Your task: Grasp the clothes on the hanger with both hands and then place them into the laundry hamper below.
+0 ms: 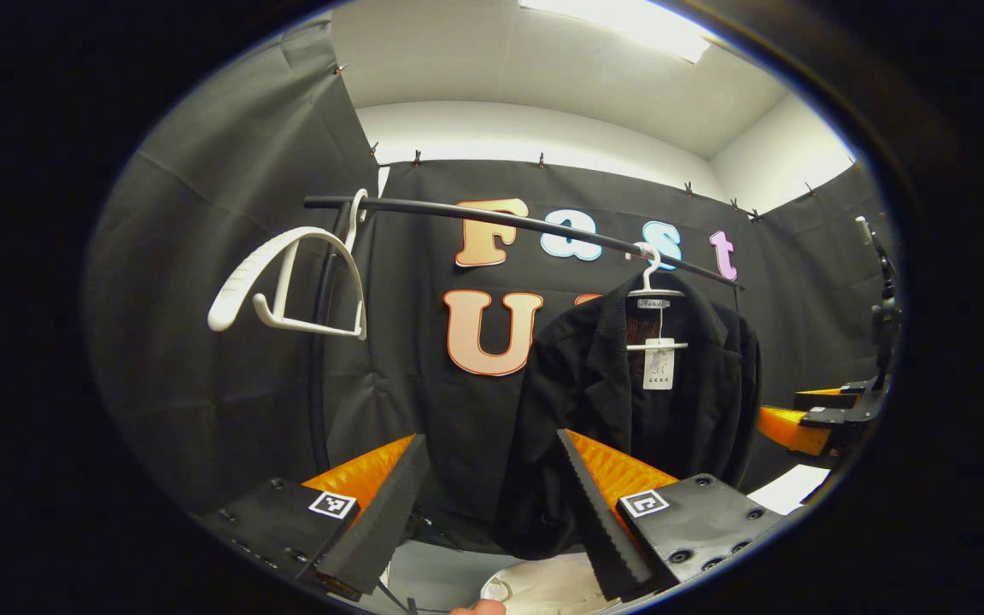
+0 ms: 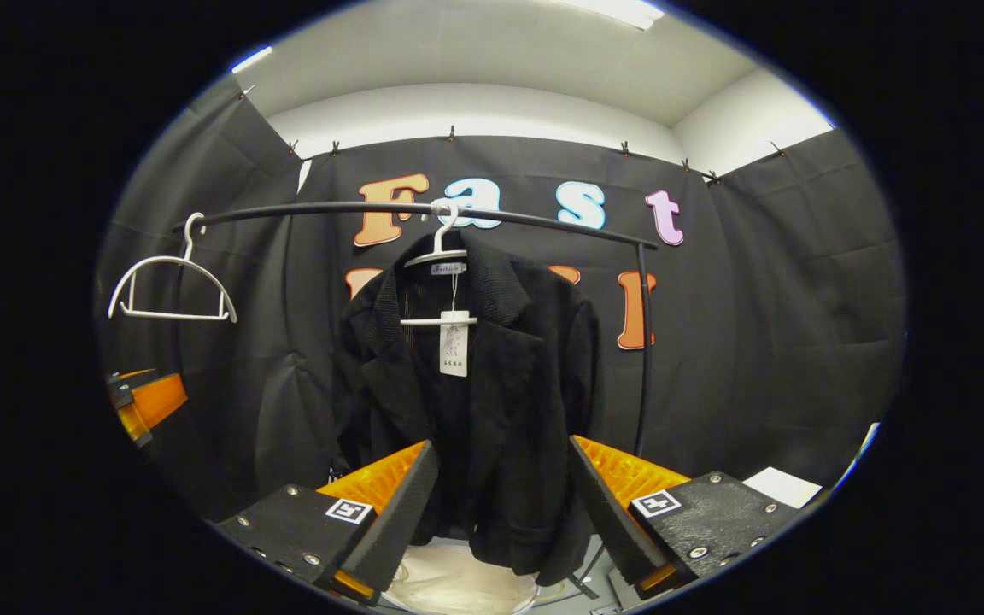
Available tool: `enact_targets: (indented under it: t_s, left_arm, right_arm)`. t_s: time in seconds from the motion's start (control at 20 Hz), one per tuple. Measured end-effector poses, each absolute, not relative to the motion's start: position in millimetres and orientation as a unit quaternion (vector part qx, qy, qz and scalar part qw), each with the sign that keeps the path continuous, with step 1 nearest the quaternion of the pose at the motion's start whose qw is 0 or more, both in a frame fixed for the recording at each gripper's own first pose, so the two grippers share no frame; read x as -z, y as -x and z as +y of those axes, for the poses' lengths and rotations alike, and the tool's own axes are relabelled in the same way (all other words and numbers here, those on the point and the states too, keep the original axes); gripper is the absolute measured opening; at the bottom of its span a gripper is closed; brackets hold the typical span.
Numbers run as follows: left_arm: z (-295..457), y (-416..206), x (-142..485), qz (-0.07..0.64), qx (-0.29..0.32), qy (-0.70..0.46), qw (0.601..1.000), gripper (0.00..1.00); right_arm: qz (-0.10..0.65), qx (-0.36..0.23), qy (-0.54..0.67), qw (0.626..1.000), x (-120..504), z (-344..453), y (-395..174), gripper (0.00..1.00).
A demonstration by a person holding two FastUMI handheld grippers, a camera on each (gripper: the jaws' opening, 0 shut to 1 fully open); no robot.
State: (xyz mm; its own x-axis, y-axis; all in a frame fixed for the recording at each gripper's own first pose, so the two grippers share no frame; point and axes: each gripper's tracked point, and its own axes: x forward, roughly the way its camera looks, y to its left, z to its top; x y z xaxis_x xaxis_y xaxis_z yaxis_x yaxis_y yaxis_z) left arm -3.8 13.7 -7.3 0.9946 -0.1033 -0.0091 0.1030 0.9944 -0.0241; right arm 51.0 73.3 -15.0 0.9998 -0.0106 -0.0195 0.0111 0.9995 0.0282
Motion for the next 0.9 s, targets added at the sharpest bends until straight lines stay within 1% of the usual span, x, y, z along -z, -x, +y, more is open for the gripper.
enact_targets:
  t_s: [0.1, 0.3, 0.35, 0.4, 0.45, 0.65, 0.7, 0.75, 0.8, 0.9]
  left_arm:
    - [15.9, 3.9, 10.4, 0.008, 0.055, 0.012, 0.998, 0.96]
    - [18.8, 6.3, 12.9, 0.006, 0.055, 0.014, 0.998, 0.96]
    - [19.1, 5.3, 14.6, 0.008, 0.058, 0.017, 0.998, 1.0]
    - [19.1, 4.9, 16.3, 0.01, 0.06, 0.019, 0.998, 0.96]
    - [18.4, 4.4, 19.1, 0.014, 0.062, 0.02, 0.998, 0.96]
    - [13.3, -0.2, 23.5, 0.015, 0.07, 0.021, 0.997, 0.96]
    - [12.2, -2.6, 23.2, 0.013, 0.072, 0.02, 0.997, 0.96]
    - [8.3, -5.3, 22.5, 0.01, 0.076, 0.023, 0.997, 0.96]
    - [1.9, -10.0, 21.6, 0.007, 0.084, 0.026, 0.996, 0.96]
    - [-17.3, -21.4, 23.4, 0.01, 0.108, 0.04, 0.993, 0.96]
  right_arm:
    - [0.009, 0.021, -0.024, 0.999, 20.2, 74.9, -83.8, 0.94]
    - [0.001, 0.075, -0.023, 0.997, 35.3, 68.4, -148.6, 0.95]
    - [0.007, 0.084, -0.016, 0.996, 42.5, 68.4, -165.0, 0.95]
    - [0.012, 0.092, -0.008, 0.996, 49.1, 69.3, -180.7, 0.95]
    - [0.015, 0.098, -0.002, 0.995, 53.6, 69.2, -194.4, 0.95]
    - [0.03, 0.133, 0.021, 0.99, 69.6, 50.2, -223.8, 0.93]
    - [0.032, 0.131, 0.022, 0.991, 71.1, 46.3, -225.2, 1.0]
    - [0.029, 0.125, 0.023, 0.991, 70.7, 43.4, -226.6, 0.87]
    - [0.027, 0.124, 0.024, 0.992, 69.9, 36.7, -224.2, 0.94]
    - [0.031, 0.122, 0.022, 0.992, 66.7, 23.1, -218.5, 0.61]
